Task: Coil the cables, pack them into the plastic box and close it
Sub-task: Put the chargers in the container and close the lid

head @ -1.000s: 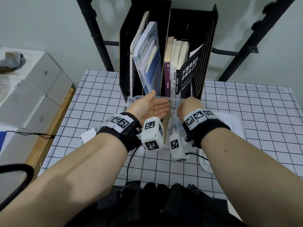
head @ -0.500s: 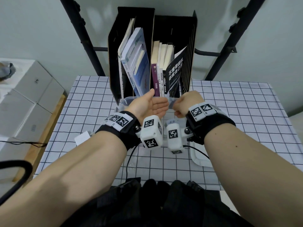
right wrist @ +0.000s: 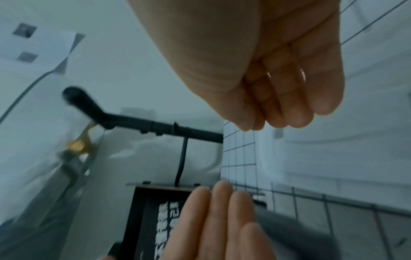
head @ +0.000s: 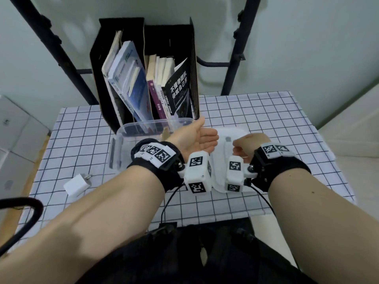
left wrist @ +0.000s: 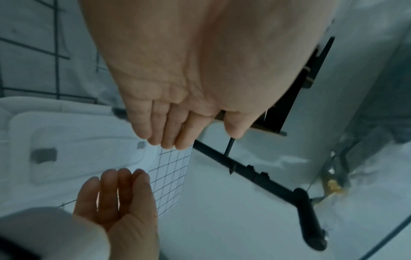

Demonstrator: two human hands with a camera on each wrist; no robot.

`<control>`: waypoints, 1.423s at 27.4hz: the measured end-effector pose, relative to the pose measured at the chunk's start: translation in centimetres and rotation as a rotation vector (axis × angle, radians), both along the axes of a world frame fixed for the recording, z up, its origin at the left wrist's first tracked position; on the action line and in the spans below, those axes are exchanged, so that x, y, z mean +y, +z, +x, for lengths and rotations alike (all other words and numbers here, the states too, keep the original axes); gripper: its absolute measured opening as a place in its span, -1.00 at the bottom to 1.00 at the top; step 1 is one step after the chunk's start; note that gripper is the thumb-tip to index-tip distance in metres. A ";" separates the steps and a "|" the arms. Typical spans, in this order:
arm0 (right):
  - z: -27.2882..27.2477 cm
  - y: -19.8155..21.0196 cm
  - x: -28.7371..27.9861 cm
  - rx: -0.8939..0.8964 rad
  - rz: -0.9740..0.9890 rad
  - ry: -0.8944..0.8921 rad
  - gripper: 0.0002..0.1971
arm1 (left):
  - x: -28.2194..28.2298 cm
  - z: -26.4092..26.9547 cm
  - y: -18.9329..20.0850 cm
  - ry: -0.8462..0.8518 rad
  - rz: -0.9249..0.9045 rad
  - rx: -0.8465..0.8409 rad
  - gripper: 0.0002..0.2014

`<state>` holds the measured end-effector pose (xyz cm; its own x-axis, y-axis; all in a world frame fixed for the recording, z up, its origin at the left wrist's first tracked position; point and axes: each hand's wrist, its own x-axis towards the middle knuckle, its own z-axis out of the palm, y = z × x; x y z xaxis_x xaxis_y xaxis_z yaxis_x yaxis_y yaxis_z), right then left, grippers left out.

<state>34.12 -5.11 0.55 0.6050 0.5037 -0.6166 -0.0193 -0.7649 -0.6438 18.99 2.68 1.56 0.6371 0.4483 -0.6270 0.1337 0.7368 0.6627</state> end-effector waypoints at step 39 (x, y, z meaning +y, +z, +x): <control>2.7 0.0 -3.9 0.500 0.357 -0.299 -0.83 | -5.0 4.8 -2.3 -0.023 -0.019 0.075 -0.34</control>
<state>36.86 -9.04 0.50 0.4357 0.5841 -0.6849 -0.5570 -0.4227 -0.7148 23.80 -2.30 -0.71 0.5980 0.4219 -0.6814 0.1992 0.7453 0.6363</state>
